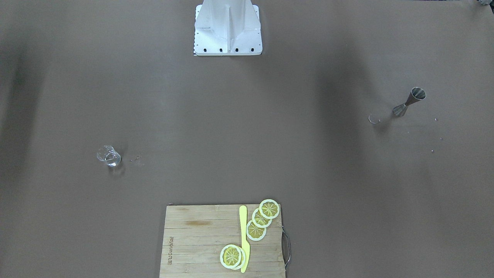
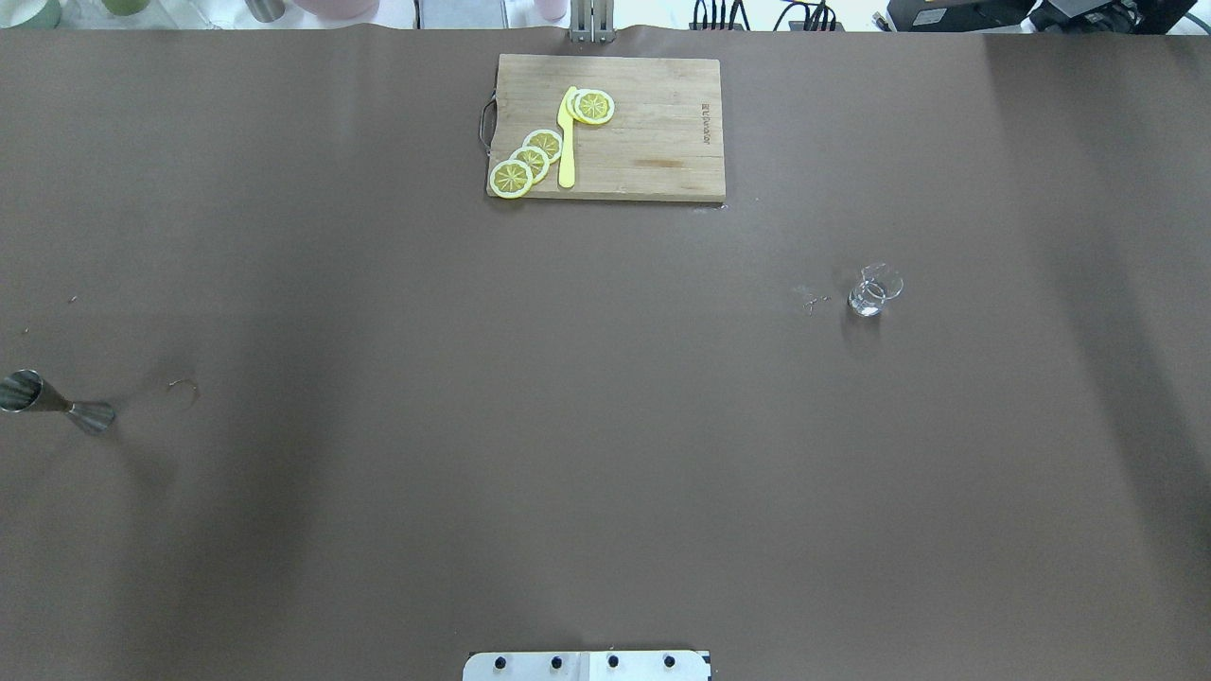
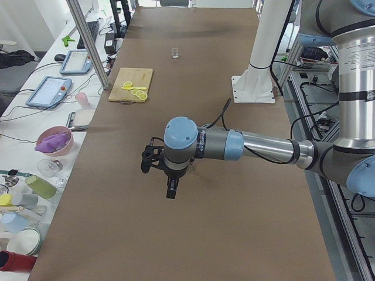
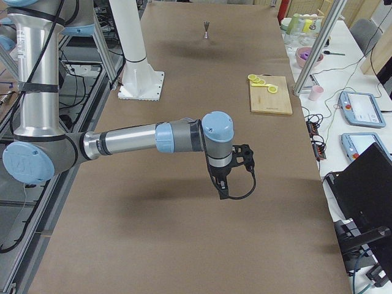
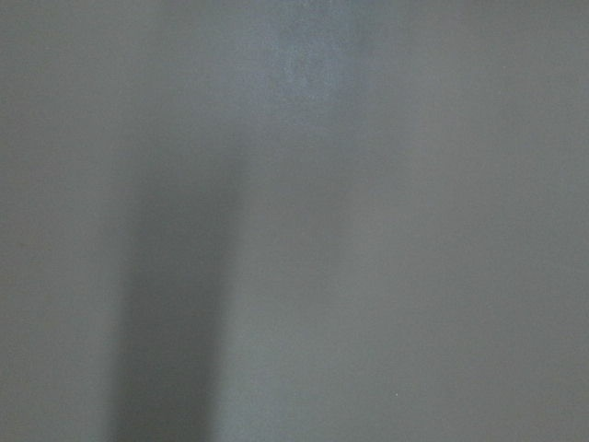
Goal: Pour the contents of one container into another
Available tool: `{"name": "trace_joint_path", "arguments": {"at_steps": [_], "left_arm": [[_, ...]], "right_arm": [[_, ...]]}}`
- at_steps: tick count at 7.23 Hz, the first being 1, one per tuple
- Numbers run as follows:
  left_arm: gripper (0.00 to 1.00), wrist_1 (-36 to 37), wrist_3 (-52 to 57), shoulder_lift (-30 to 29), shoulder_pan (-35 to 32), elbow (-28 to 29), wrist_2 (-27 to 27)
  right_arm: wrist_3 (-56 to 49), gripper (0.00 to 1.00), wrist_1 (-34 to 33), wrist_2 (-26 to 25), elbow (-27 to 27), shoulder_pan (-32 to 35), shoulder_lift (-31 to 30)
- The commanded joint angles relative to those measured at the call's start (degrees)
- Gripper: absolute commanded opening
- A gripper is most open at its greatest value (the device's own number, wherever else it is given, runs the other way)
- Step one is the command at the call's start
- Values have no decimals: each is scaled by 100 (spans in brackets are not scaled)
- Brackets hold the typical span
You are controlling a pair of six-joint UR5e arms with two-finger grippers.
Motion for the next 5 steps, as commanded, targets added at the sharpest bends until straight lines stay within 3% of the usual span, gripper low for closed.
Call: {"name": "trace_joint_path", "arguments": {"at_steps": [1, 5], "left_arm": [[98, -295, -422, 22, 0, 1, 7], [98, -482, -425, -65, 0, 10, -45]], "right_arm": [[14, 100, -9, -19, -1, 0, 40], [49, 100, -26, 7, 8, -18, 137]]}}
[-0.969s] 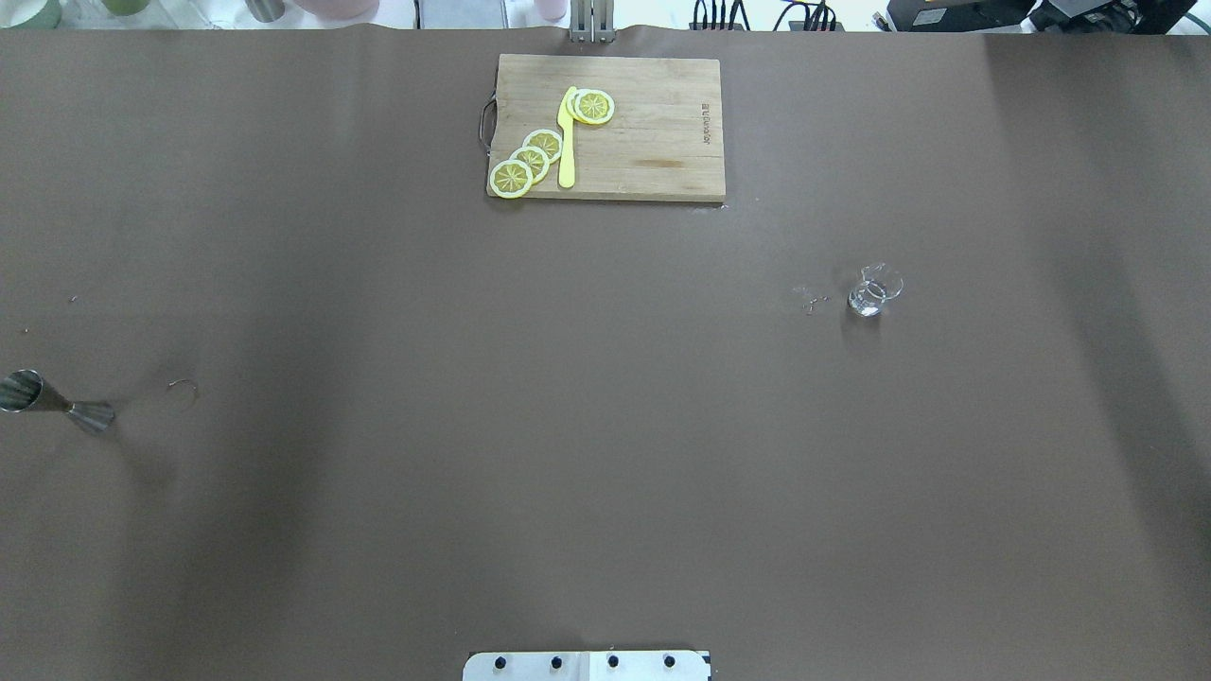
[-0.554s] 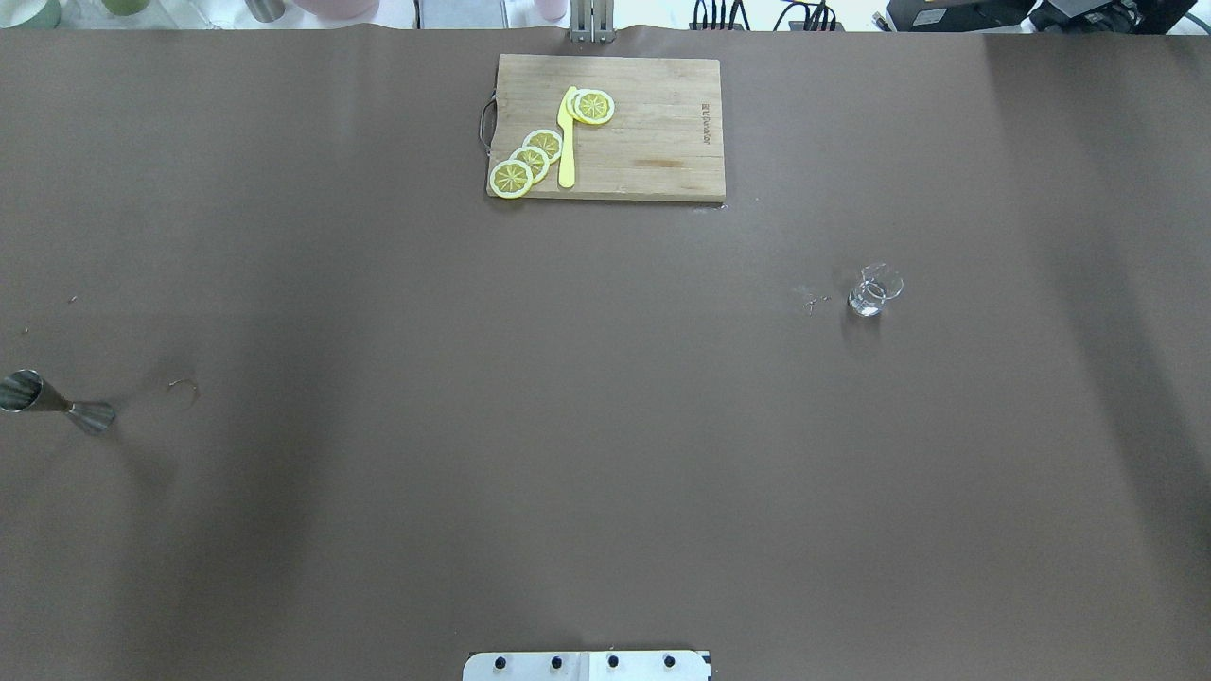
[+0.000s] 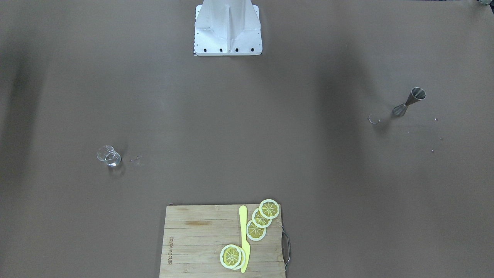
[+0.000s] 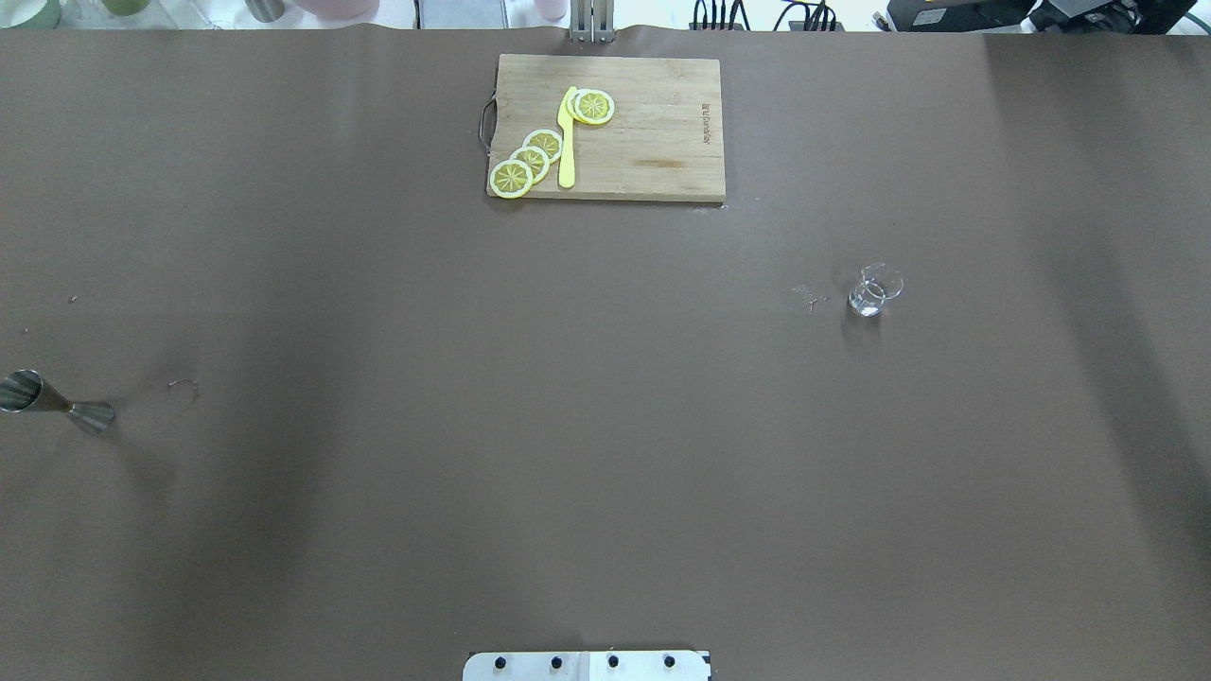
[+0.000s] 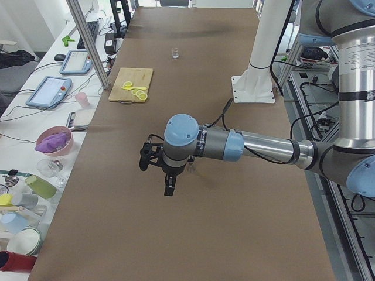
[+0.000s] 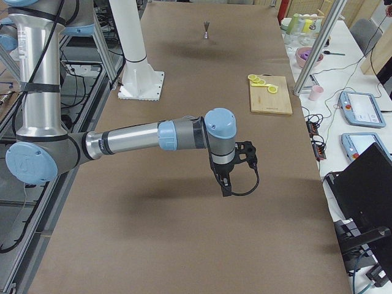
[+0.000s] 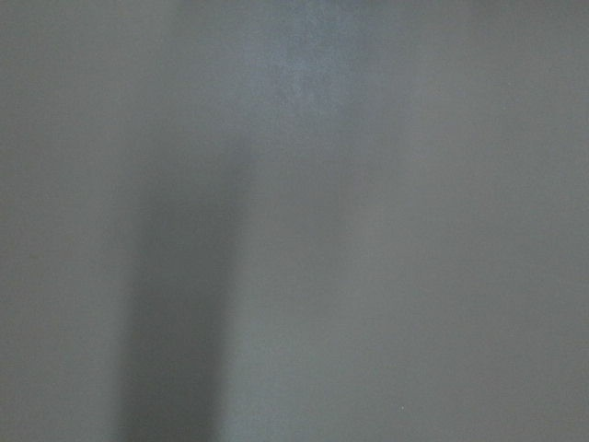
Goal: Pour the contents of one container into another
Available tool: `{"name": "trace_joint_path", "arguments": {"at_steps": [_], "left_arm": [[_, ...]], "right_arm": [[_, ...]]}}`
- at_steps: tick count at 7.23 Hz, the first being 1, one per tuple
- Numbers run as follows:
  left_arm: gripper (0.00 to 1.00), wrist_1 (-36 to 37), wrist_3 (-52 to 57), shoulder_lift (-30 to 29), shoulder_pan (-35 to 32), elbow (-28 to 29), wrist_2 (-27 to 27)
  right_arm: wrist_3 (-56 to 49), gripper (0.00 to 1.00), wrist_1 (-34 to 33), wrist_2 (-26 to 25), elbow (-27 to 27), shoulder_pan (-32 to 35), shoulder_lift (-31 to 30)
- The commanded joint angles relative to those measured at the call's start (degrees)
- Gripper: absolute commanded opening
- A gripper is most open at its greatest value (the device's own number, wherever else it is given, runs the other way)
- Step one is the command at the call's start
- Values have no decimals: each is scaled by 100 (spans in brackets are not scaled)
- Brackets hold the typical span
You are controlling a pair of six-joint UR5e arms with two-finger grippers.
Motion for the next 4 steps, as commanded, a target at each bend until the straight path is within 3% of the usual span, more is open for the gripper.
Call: {"name": "trace_joint_path", "arguments": {"at_steps": [1, 4], "left_arm": [[98, -247, -51, -45, 0, -13, -11], [98, -617, -385, -45, 9, 13, -11]], "right_arm": [[2, 100, -1, -6, 1, 2, 53], [-7, 100, -10, 2, 1, 2, 19]]}}
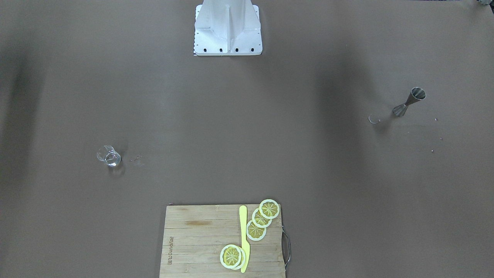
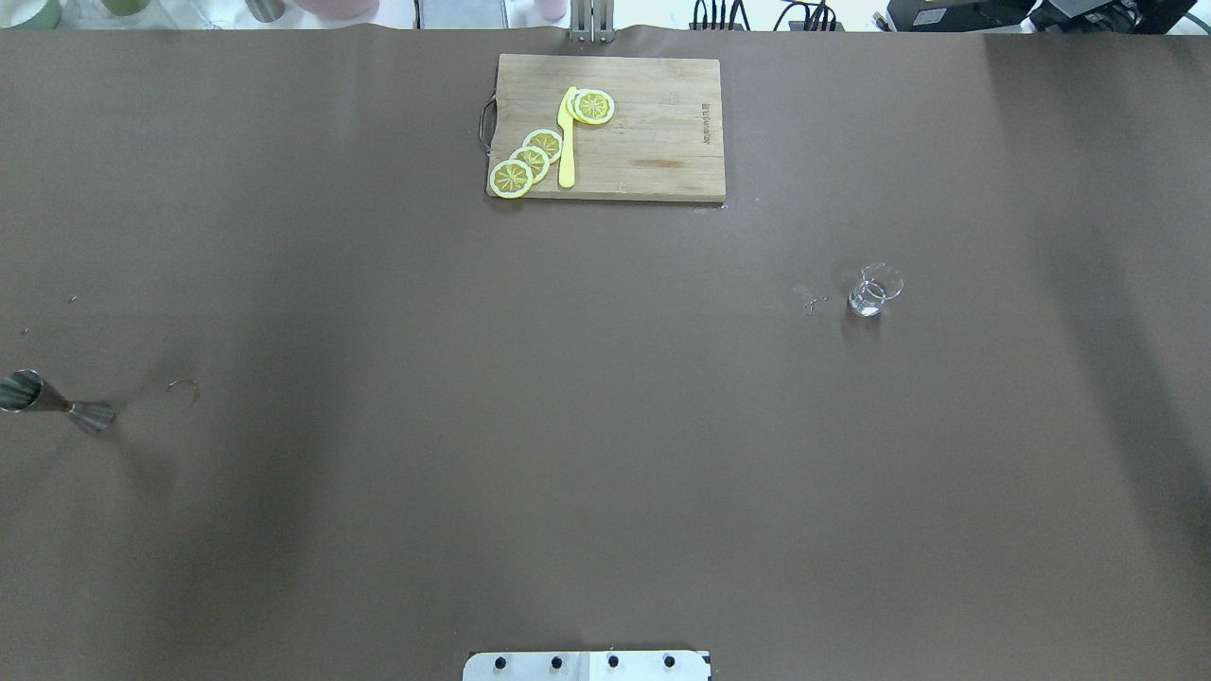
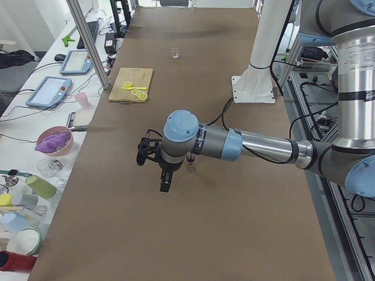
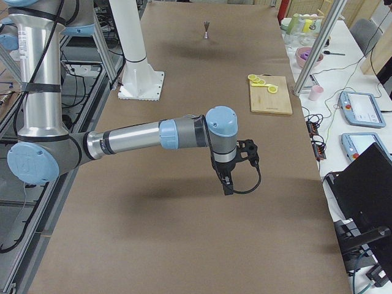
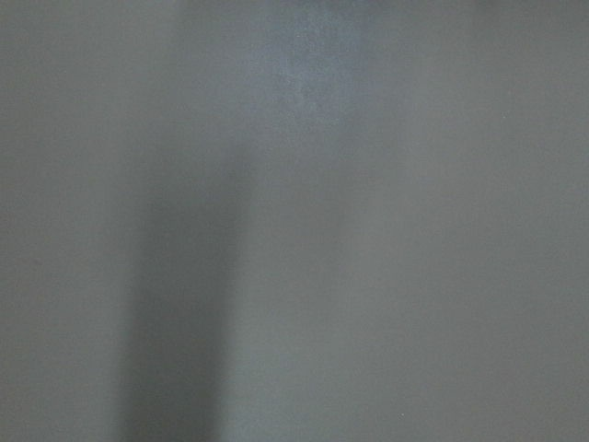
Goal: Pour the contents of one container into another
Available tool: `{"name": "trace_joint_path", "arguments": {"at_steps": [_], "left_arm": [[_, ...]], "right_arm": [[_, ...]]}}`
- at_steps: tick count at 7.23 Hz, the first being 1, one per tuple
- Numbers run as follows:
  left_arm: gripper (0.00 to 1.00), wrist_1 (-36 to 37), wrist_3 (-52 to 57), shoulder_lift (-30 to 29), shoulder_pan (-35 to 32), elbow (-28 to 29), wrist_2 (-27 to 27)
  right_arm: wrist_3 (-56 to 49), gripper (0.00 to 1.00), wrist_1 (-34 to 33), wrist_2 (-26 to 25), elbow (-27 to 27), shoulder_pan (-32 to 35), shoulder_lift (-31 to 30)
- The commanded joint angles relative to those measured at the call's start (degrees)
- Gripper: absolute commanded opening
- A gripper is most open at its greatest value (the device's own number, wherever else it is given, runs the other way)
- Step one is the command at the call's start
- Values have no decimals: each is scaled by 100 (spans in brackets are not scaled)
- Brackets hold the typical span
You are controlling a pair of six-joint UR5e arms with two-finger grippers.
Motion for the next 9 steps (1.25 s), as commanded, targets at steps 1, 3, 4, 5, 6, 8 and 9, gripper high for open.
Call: {"name": "trace_joint_path", "arguments": {"at_steps": [1, 3, 4, 5, 6, 8, 9], "left_arm": [[98, -478, -278, -6, 21, 33, 9], [98, -788, -455, -67, 83, 68, 0], [97, -798, -543, -85, 257, 25, 9], [97, -807, -665, -111, 407, 7, 35], [97, -798, -727, -259, 434, -2, 44], [97, -1295, -1313, -226, 696, -177, 157], [97, -1977, -2030, -52, 1046, -308, 463]], "right_arm": [[-24, 100, -1, 10, -9, 0, -58], [-25, 100, 7, 28, 0, 0, -32], [-25, 100, 7, 19, -9, 0, -14], [-25, 100, 7, 19, 9, 9, -6], [-33, 100, -1, -77, 113, 18, -66], [-60, 100, 25, -86, 106, 9, -111], [-60, 100, 25, -87, 105, 9, -120]]}}
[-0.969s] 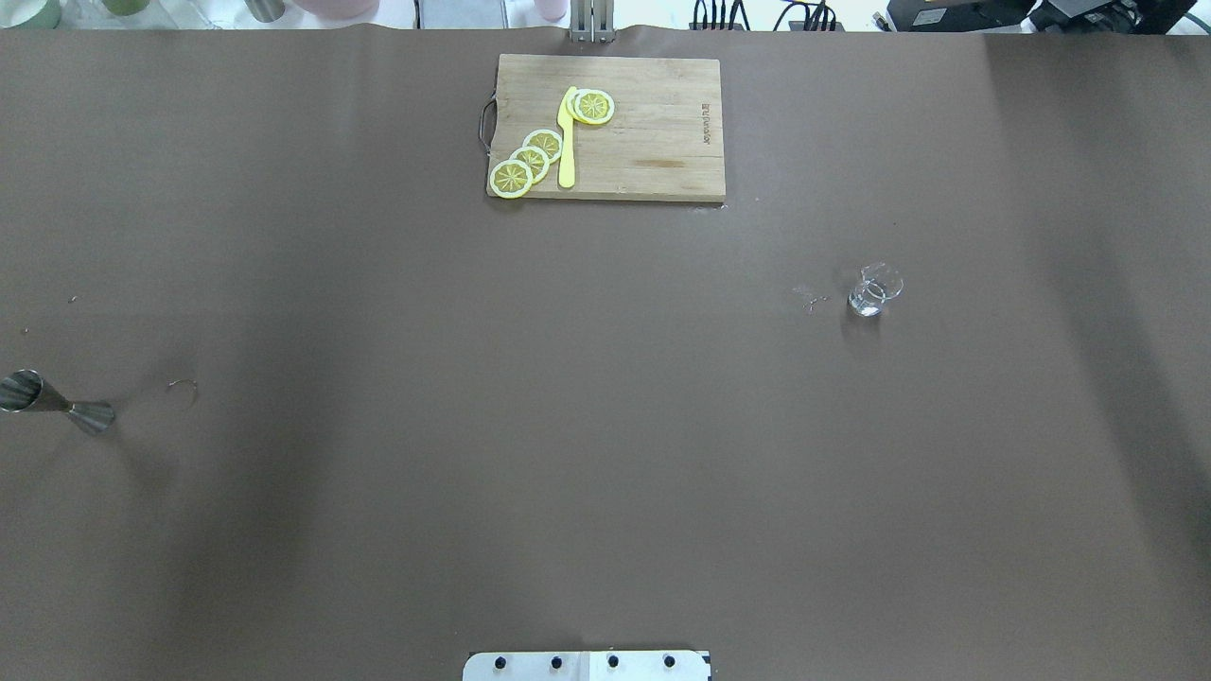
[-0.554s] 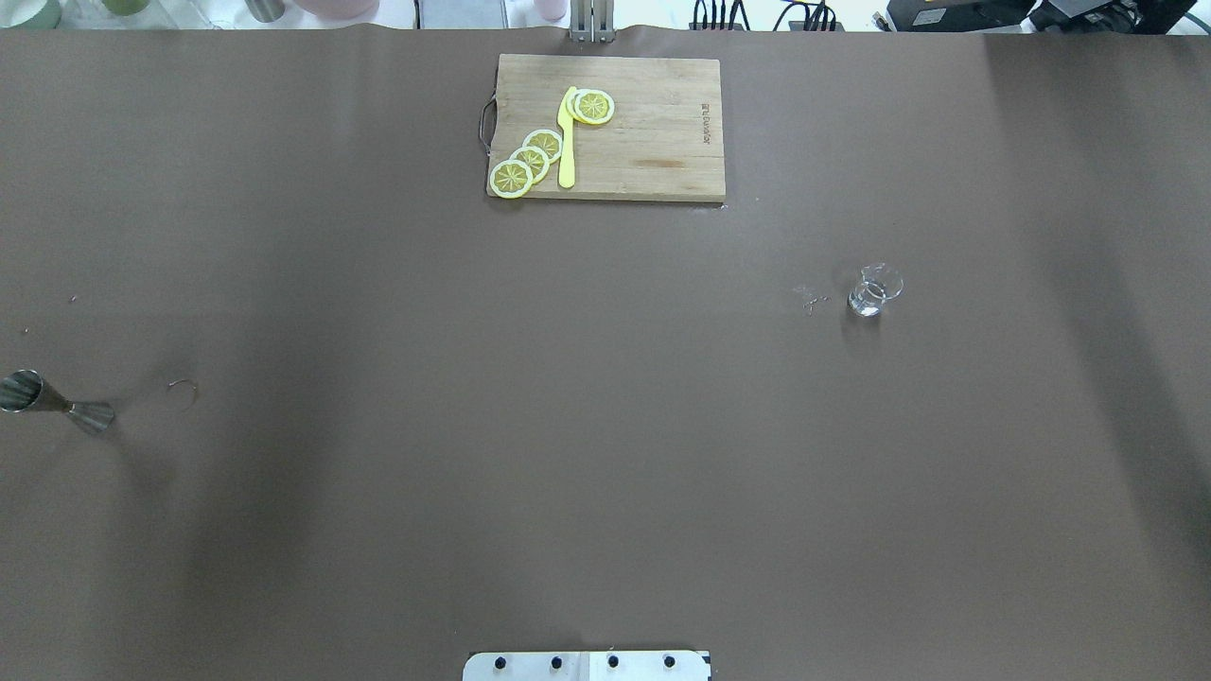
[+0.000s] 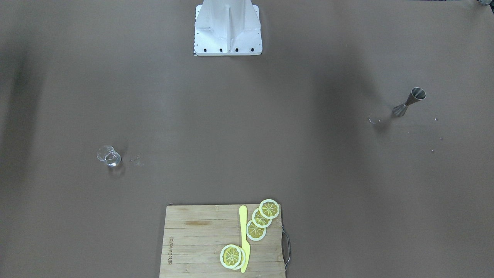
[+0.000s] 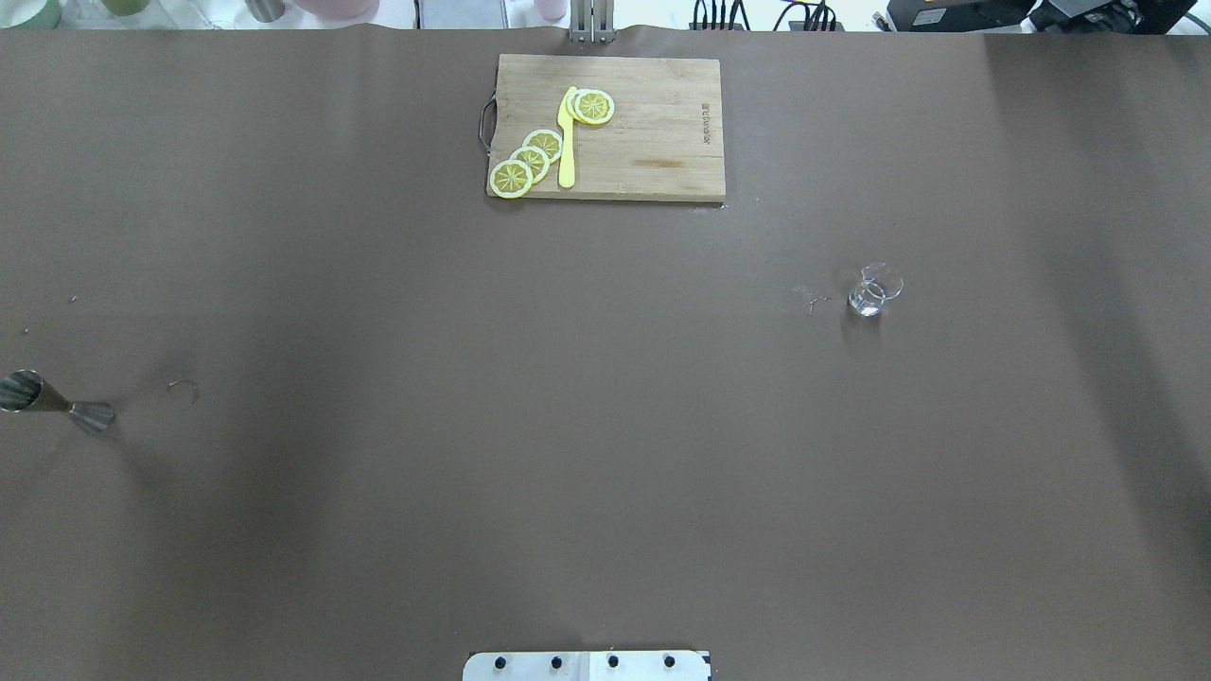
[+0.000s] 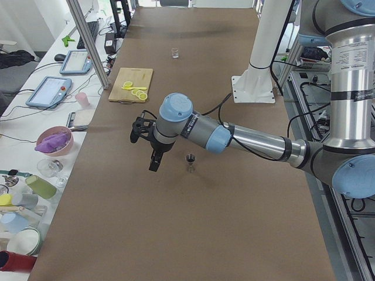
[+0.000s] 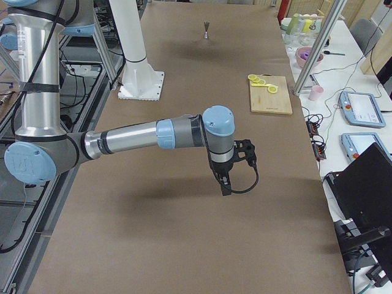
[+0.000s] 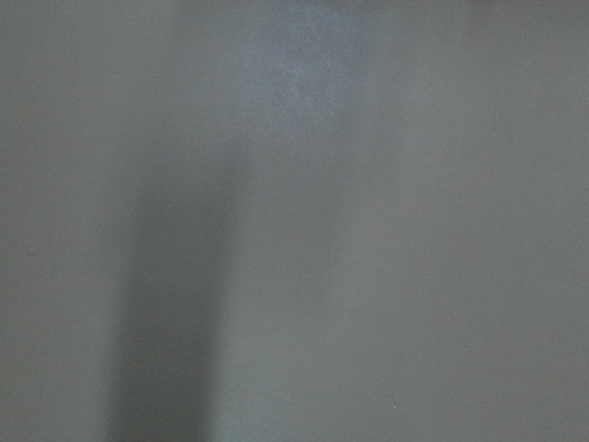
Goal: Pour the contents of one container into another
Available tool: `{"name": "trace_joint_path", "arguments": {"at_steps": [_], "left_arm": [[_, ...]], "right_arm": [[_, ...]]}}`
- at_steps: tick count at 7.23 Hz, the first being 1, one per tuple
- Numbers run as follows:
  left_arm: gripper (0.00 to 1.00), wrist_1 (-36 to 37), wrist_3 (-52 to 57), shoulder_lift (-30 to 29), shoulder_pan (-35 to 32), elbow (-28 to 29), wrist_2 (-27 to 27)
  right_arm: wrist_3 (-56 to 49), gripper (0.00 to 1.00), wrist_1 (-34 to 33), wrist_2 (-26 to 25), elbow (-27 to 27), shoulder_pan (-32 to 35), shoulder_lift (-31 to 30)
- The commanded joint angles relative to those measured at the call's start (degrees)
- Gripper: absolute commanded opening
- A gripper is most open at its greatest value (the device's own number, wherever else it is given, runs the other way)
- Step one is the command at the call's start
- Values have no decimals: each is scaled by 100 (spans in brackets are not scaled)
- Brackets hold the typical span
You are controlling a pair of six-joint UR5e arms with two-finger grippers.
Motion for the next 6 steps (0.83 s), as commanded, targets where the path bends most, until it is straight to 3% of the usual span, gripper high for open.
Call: {"name": "trace_joint_path", "arguments": {"at_steps": [1, 3, 5, 6], "left_arm": [[97, -1400, -1404, 333, 809, -251, 684], [97, -2546, -2365, 738, 1566, -444, 1449], [97, -3205, -2816, 1133, 2269, -656, 2572], [97, -3609, -2948, 1335, 2551, -657, 3082]], "right_arm": [[-16, 100, 7, -7, 3, -3, -8], [-96, 100, 172, 28, 3, -38, 27], [-175, 100, 1171, 98, -50, -91, -200], [-166, 100, 1298, 185, -50, -178, -228]]}}
